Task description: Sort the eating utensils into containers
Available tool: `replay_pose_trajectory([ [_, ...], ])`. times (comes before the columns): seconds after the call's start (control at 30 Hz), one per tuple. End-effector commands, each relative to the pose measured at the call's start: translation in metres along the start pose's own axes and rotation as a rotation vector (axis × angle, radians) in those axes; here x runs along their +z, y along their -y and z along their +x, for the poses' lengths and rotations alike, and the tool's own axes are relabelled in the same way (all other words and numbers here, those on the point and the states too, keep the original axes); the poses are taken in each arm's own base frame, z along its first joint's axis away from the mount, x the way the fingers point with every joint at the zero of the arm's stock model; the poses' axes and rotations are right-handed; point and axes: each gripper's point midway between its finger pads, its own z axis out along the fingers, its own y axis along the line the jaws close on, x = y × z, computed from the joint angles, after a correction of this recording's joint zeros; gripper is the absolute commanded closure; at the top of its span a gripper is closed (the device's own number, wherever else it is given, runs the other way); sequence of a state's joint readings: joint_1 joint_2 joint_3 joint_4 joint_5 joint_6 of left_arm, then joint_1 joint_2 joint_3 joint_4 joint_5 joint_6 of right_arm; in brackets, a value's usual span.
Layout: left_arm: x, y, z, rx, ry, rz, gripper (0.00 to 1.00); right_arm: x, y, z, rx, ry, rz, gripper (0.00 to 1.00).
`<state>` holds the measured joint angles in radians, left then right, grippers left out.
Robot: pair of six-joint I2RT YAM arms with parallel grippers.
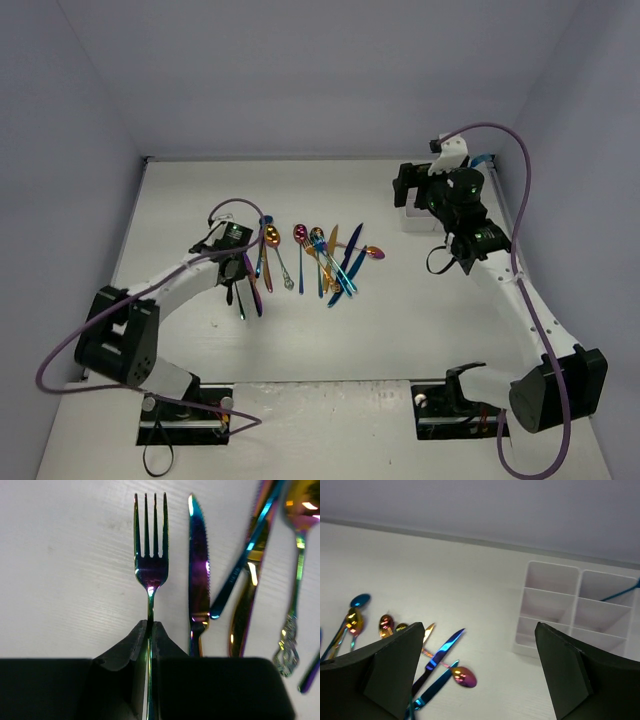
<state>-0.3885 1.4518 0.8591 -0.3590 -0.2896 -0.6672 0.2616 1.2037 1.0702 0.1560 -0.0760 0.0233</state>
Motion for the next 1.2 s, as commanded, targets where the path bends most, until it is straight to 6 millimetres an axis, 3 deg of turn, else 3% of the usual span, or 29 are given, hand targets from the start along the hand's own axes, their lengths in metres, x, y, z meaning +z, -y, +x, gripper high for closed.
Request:
replay_pose_trajectory([
  [0.0,-0.069,0.017,-0.067,0.096,0.264,0.216,1.00,-0.011,-0.054,-0.043,0.024,0.093,-0.238,0.11],
  [0.23,-0.154,0.070,-0.093,0.272,0.434,0.602,1.00,-0.024,-0.133,-0.042,0.111,0.040,-0.509,0.13],
  [0.5,-0.220,0.121,-0.089,0.431,0.518,0.811,1.00,-0.030,-0.200,-0.044,0.134,0.003,-0.644,0.14],
  [0.73,-0.247,0.147,-0.084,0.481,0.537,0.900,1.00,-0.025,-0.226,-0.035,0.126,-0.029,-0.678,0.15],
  [0.97,-0.254,0.159,-0.083,0.511,0.545,0.920,1.00,-0.022,-0.235,-0.029,0.126,-0.048,-0.685,0.25],
  [1.1,-0.255,0.167,-0.081,0.534,0.545,0.927,1.00,-0.019,-0.235,-0.020,0.120,-0.066,-0.677,0.39],
  [1.17,-0.254,0.169,-0.081,0.538,0.547,0.925,1.00,-0.018,-0.235,-0.012,0.118,-0.082,-0.675,0.51],
])
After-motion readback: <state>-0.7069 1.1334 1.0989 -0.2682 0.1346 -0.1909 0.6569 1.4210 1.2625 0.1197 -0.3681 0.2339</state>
